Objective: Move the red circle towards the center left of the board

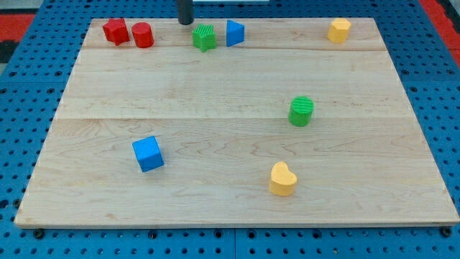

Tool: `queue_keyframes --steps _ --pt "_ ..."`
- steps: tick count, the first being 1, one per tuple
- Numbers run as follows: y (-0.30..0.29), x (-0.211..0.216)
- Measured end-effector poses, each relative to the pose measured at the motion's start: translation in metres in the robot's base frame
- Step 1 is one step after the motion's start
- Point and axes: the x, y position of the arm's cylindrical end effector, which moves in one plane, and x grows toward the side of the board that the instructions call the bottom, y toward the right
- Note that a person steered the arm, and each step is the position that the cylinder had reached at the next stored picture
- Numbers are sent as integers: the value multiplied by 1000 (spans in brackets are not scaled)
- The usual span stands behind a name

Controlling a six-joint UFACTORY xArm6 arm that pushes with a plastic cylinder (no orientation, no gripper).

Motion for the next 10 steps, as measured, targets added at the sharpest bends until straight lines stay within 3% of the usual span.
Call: queue_keyframes --steps 5,10 --pt "-52 0" --pt "-52 51"
